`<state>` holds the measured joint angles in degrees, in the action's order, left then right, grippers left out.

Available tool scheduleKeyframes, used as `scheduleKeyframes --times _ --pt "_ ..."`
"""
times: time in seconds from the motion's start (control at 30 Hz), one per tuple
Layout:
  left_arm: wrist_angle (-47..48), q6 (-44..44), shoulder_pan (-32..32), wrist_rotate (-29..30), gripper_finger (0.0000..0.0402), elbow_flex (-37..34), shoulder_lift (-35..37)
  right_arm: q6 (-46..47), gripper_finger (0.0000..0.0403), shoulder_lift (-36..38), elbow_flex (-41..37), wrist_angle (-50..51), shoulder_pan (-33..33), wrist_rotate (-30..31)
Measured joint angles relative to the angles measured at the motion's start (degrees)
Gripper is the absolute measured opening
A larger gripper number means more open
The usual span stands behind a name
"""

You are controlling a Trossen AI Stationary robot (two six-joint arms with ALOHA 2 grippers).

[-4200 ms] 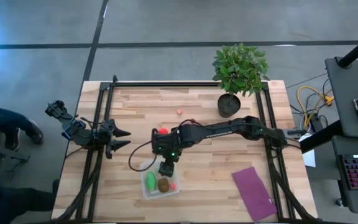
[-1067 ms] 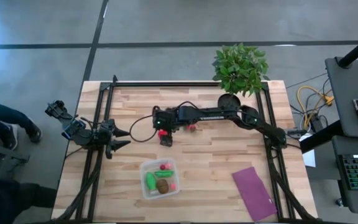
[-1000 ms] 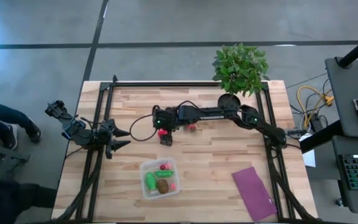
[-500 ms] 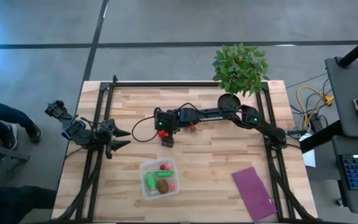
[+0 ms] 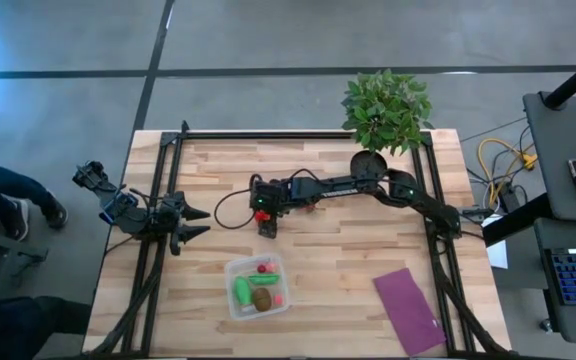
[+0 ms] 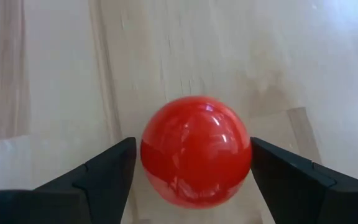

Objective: Pick and placing Produce into tupperware
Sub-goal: Put the tomato into the transparent bin

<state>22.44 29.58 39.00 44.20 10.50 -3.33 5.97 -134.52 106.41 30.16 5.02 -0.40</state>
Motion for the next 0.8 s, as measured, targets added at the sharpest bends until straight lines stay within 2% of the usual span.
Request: scheduleKeyframes --times 0.33,0.67,0.8 --pt "0.0 0.02 0.0 0.0 0.0192 0.0 0.0 0.42 0.0245 0.1 -1.55 -0.25 0.0 0.29" --pt "0.0 0.01 0.0 -0.01 0.0192 0.0 0.0 3.05 0.0252 0.09 1.97 0.42 -0.13 0.44" --pt "0.0 0.02 0.0 0.0 0.0192 0.0 0.0 2.81 0.0248 0.11 8.06 7.99 -0.29 0.44"
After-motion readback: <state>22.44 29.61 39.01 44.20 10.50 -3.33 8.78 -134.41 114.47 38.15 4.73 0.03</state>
